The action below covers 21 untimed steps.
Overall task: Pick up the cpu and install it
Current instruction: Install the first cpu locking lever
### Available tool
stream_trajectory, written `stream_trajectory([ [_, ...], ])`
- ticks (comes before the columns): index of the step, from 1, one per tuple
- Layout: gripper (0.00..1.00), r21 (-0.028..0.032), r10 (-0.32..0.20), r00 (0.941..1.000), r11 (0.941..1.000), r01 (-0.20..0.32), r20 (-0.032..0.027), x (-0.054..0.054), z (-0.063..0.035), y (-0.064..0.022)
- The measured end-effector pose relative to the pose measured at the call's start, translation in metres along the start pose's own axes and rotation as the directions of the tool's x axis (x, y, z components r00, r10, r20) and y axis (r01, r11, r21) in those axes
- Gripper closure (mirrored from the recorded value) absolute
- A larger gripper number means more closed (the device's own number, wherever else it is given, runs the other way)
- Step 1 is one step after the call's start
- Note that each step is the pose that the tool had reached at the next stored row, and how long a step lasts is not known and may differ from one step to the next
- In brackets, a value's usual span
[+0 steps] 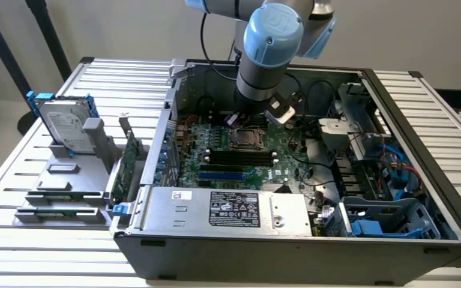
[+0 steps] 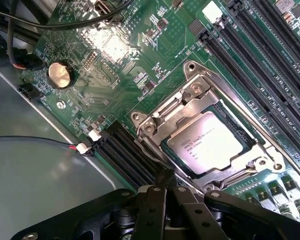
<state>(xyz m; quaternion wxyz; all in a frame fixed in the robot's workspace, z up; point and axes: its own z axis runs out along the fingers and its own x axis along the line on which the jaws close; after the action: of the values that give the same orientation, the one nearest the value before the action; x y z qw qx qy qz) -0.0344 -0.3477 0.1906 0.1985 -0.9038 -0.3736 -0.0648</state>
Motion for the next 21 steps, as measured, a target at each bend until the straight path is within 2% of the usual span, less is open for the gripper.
stream_trajectory([
  [21, 0.89, 0.0016, 0.001, 1.0, 1.0, -0.001, 0.0015, 0.0033, 0.0005, 0.0018],
])
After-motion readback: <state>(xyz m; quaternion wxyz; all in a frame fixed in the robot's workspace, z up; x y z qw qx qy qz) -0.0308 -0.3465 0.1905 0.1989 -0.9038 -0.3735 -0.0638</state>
